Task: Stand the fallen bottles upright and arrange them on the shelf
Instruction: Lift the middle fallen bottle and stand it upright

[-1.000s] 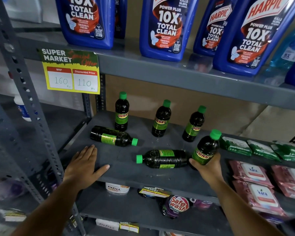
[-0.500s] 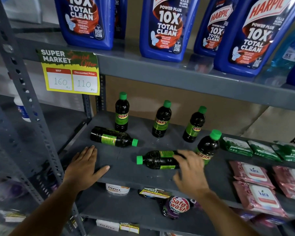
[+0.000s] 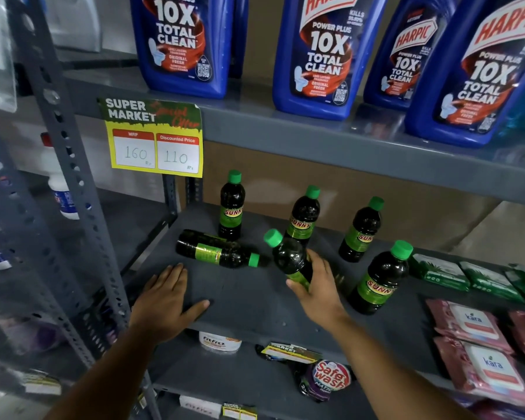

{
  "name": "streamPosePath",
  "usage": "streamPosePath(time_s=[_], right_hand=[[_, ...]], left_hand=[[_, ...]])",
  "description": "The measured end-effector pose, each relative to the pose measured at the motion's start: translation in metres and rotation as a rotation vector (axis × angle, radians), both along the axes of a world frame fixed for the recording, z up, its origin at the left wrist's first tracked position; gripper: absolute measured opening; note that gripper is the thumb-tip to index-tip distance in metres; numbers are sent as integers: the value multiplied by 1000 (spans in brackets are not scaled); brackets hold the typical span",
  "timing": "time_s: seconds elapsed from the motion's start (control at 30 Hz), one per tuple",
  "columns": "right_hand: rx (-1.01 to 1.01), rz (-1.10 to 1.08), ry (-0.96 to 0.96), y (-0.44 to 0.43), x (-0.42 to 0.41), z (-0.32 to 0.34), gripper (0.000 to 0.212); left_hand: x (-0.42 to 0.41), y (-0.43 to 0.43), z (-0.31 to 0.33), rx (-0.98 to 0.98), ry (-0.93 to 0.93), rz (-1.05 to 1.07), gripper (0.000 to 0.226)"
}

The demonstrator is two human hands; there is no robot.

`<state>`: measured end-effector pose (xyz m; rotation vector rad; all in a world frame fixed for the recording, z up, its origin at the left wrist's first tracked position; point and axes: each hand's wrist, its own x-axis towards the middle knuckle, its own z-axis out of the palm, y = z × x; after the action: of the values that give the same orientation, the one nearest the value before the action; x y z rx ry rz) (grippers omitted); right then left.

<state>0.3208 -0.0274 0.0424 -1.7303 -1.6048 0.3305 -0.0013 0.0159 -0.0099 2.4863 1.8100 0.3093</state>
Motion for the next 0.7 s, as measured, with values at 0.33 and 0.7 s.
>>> streamPosePath(time_s=[0.33, 0.7], right_hand=[[36, -127, 389, -6, -16, -10, 99], [46, -229, 409, 6, -13, -13, 91]], left_hand=[[0, 1, -1, -9, 28, 19, 107], [1, 1, 0, -34, 50, 18, 110]])
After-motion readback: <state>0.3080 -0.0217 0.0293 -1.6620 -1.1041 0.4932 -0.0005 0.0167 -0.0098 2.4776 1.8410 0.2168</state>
